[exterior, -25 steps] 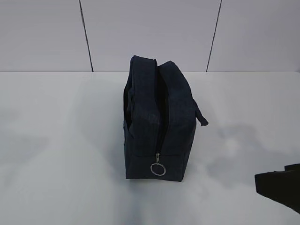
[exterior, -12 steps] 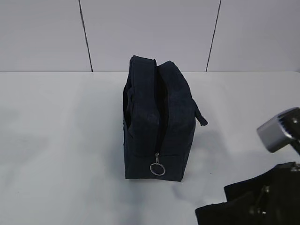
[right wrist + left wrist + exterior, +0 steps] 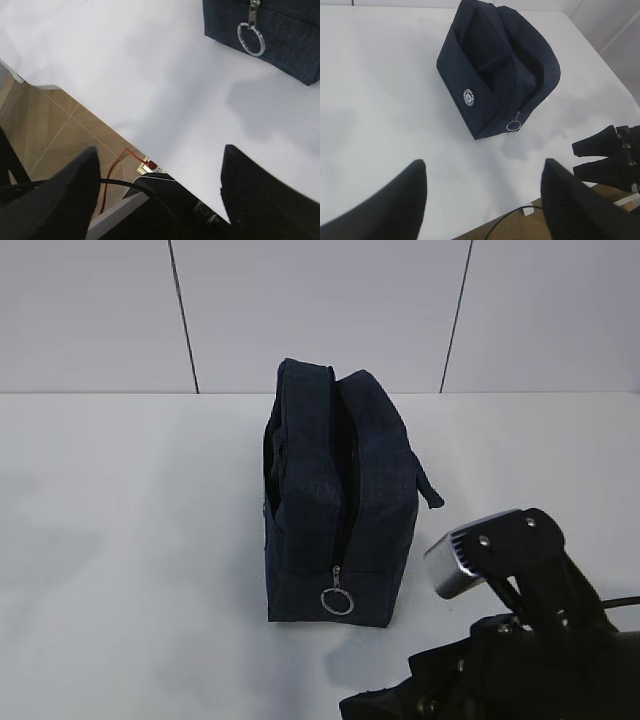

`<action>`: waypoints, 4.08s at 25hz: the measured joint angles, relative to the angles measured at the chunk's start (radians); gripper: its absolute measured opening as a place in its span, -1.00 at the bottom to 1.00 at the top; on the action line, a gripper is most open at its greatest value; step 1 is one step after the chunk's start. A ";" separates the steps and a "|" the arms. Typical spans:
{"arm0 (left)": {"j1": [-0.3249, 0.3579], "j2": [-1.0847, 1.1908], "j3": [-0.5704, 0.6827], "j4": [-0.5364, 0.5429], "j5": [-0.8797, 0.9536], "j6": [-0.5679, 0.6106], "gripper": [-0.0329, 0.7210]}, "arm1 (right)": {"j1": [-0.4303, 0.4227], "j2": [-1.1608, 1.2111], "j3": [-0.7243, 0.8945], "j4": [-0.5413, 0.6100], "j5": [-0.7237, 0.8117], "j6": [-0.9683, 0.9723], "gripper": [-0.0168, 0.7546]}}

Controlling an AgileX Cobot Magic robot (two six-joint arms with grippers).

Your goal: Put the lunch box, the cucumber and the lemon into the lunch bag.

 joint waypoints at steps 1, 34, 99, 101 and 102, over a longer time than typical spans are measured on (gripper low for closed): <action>0.000 0.000 0.000 0.000 0.000 0.000 0.42 | 0.002 0.016 0.000 0.006 -0.013 0.000 0.55; 0.000 0.000 0.000 0.031 0.000 0.000 0.42 | 0.368 0.304 -0.010 0.495 -0.799 -0.264 0.55; -0.017 0.000 0.000 0.074 -0.049 0.000 0.37 | 0.200 0.607 -0.173 0.396 -0.761 -0.332 0.55; -0.017 0.000 0.000 0.074 -0.049 0.000 0.37 | 0.198 0.622 -0.182 0.394 -0.759 -0.332 0.55; -0.017 0.000 0.000 0.074 -0.049 0.000 0.37 | 0.198 0.629 -0.185 0.394 -0.759 -0.332 0.55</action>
